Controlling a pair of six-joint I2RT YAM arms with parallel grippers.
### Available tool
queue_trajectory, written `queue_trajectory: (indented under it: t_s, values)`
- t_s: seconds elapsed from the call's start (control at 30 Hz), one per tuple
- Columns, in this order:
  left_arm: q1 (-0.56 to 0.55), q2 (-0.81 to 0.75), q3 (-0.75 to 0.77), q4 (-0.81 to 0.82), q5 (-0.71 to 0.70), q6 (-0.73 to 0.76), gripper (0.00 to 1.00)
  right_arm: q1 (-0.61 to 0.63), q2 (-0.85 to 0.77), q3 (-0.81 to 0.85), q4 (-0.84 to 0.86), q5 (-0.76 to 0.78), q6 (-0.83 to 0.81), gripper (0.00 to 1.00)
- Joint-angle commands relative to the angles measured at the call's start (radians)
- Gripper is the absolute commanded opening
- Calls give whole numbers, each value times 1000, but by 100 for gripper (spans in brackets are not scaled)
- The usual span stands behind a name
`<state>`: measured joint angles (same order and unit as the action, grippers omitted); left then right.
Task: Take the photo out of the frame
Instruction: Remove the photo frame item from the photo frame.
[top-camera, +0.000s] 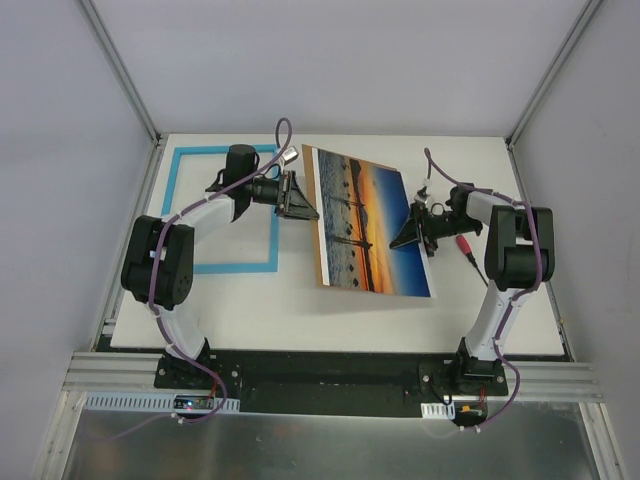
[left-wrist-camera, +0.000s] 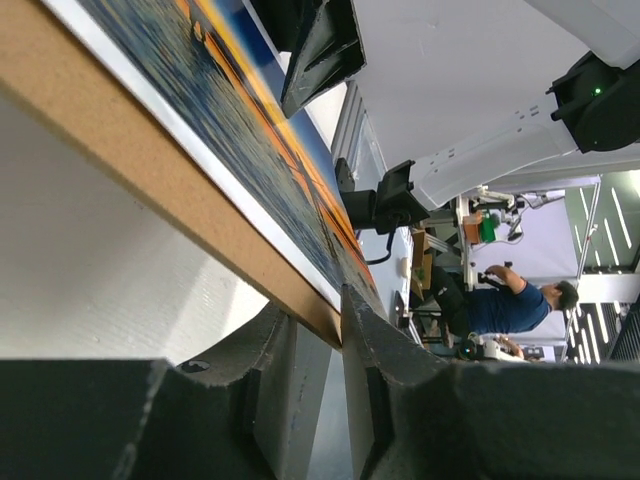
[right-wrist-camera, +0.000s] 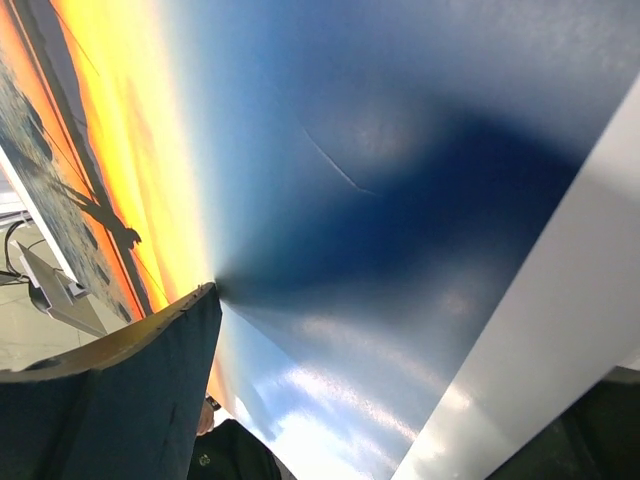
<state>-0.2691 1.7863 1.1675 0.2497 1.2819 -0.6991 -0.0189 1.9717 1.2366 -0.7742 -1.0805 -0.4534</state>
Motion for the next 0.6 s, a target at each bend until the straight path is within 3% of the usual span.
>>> queue_trajectory:
  t_s: [0.0,0.23,0.57]
  values:
    - [25,-70,9,34,45,15,21,-13,1,38,-11,-21,-14,79]
    - [39,-62,18,-18,36,58,0,-18,4,35,-4,-2,-8,79]
    - [85,-65,27,-84,2,98,0,-27,4,31,3,19,1,77]
